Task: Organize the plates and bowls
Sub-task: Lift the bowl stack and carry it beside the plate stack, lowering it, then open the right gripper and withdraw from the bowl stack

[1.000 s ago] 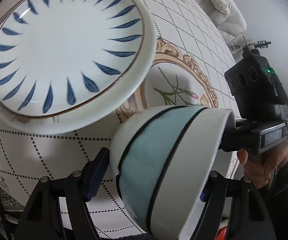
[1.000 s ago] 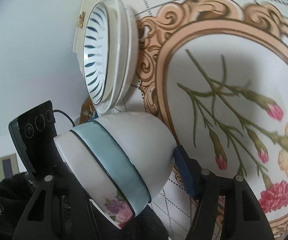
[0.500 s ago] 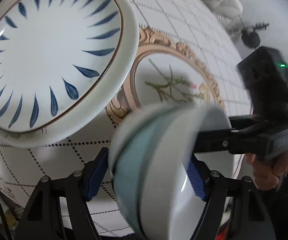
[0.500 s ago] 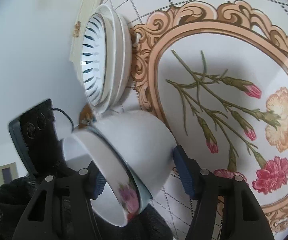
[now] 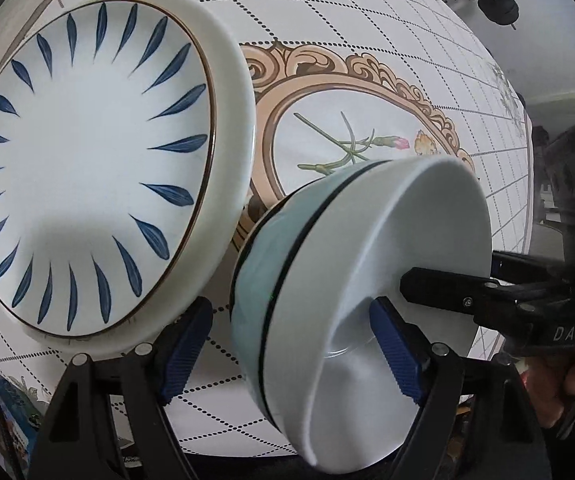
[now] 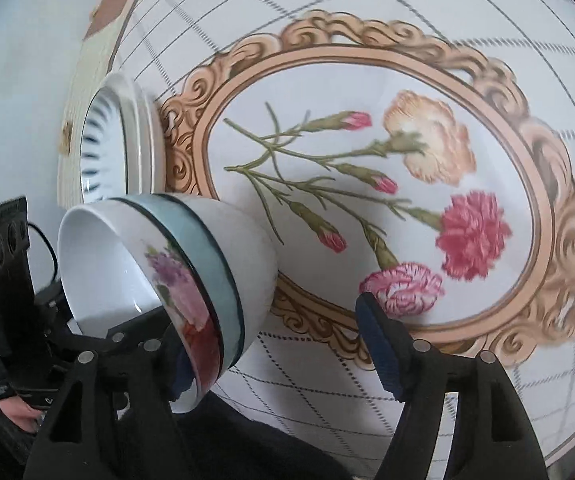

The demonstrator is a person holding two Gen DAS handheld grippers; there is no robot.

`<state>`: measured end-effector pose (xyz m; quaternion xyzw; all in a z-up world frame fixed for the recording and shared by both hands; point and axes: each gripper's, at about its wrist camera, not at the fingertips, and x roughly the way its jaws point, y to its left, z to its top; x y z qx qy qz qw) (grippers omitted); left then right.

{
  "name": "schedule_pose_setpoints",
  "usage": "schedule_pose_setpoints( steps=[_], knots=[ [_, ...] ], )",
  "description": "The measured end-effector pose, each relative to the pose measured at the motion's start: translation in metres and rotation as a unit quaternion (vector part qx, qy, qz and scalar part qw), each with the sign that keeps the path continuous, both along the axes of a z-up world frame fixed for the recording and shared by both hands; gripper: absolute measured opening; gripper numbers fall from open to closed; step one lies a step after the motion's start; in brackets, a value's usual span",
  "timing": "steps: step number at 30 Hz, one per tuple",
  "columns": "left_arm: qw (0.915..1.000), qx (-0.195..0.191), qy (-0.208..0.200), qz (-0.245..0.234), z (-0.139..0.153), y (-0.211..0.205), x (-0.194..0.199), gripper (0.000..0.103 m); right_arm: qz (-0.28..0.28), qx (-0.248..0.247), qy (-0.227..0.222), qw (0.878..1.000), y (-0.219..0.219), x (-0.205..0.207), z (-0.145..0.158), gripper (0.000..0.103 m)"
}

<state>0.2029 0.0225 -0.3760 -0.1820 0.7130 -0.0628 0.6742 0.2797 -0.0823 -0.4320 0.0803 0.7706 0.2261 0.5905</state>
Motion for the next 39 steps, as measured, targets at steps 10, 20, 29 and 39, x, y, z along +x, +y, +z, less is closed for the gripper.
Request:
schedule_pose_setpoints(
  steps=[10, 20, 29, 39],
  knots=[
    [0.9986, -0.043, 0.001, -0.032, -0.006, -0.006, 0.009, 0.08, -0.091, 0.015, 0.01, 0.996, -0.025, -0.011, -0.006, 0.078],
    [0.9962, -0.04, -0.024, -0.074, -0.006, -0.032, 0.026, 0.08, -0.109, -0.017, -0.003, 0.994, -0.053, -0.01, 0.006, 0.078],
    [0.9924, -0.038, -0.034, -0.112, -0.004, -0.074, 0.05, 0.08, -0.125, -0.06, -0.019, 0.99, -0.094, 0.002, 0.021, 0.078],
    [0.9864, 0.065, -0.039, -0.146, 0.03, -0.073, 0.043, 0.081, -0.144, -0.098, -0.075, 0.982, -0.118, -0.013, 0.055, 0.09]
  ],
)
